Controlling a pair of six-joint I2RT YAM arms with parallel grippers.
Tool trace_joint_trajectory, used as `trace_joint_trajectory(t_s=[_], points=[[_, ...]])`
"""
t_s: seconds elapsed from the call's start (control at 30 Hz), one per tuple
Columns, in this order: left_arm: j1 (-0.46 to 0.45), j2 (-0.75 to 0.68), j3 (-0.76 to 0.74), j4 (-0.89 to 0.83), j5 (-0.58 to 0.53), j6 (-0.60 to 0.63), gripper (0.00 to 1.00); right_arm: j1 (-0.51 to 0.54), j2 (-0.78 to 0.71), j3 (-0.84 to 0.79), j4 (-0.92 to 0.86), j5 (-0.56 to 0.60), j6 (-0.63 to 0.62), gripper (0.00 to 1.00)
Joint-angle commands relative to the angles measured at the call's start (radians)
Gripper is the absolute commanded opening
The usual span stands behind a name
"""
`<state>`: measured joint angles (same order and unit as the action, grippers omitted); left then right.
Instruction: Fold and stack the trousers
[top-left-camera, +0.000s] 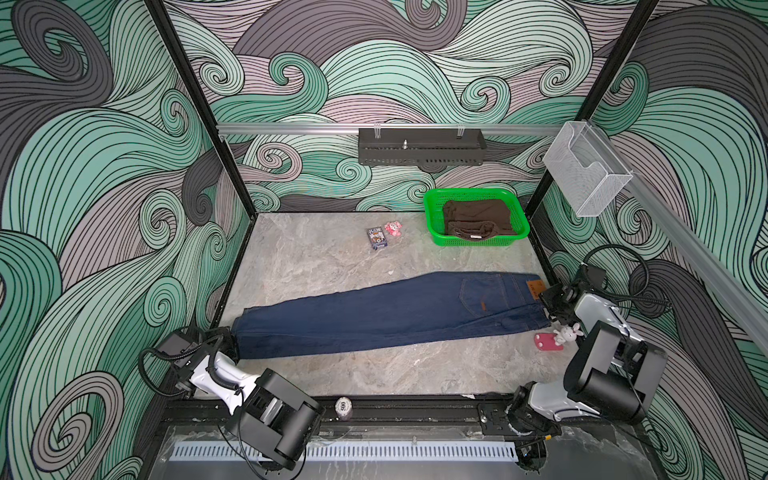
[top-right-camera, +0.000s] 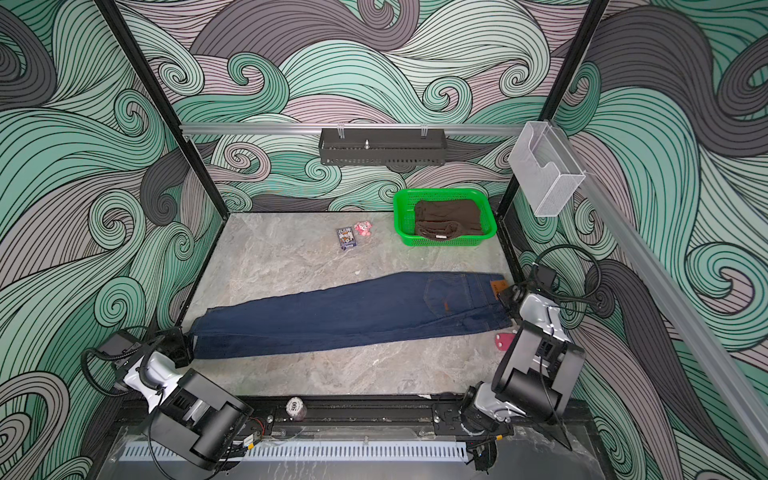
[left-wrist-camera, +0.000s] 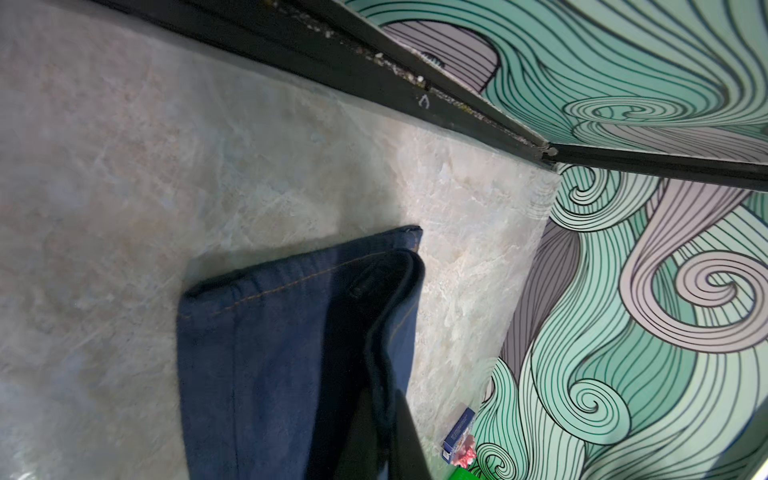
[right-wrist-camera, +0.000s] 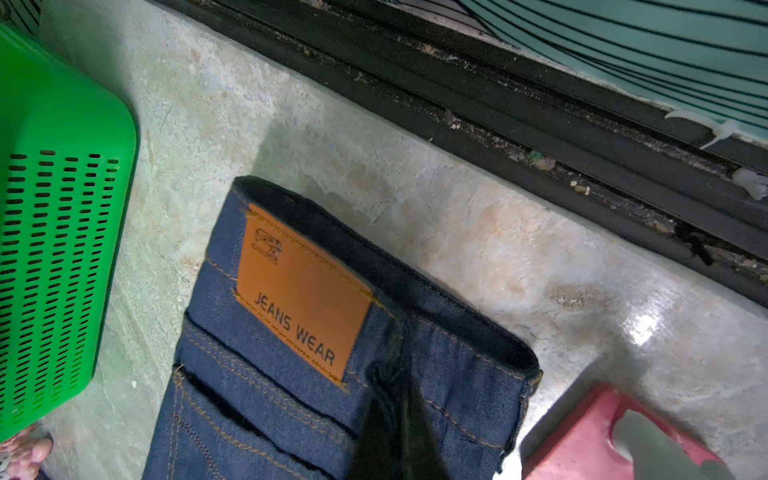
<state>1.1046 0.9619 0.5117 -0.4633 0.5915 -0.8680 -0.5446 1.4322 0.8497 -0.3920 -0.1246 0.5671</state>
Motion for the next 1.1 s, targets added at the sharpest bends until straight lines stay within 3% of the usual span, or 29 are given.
trace_joint_trajectory(t_s=[0.0,0.47,0.57,0.77,0.83,0.93,1.07], points=[[0.010,-0.013,0.076,-0.015,0.035,-0.009,0.00,-0.007,-0.053,0.047,-0.039,-0.017,0.011,0.00],[0.033,-0.017,-0.026,-0.032,-0.055,0.068,0.00,-0.010,-0.051,-0.051,-0.013,0.078,-0.009,0.00],[0.041,0.011,-0.042,-0.031,-0.065,0.078,0.00,-0.009,-0.025,-0.065,-0.010,0.082,-0.016,0.04],[0.049,0.034,-0.017,-0.068,-0.073,0.081,0.00,-0.008,-0.022,-0.065,-0.015,0.097,-0.014,0.23],[0.053,0.028,-0.012,-0.081,-0.078,0.076,0.09,-0.008,-0.027,-0.056,-0.028,0.099,-0.009,0.30],[0.058,0.010,-0.009,-0.092,-0.081,0.049,0.42,-0.009,-0.036,-0.042,-0.046,0.097,-0.007,0.40],[0.059,-0.013,0.028,-0.116,-0.076,0.037,0.59,-0.007,-0.073,-0.026,-0.074,0.111,-0.001,0.55]])
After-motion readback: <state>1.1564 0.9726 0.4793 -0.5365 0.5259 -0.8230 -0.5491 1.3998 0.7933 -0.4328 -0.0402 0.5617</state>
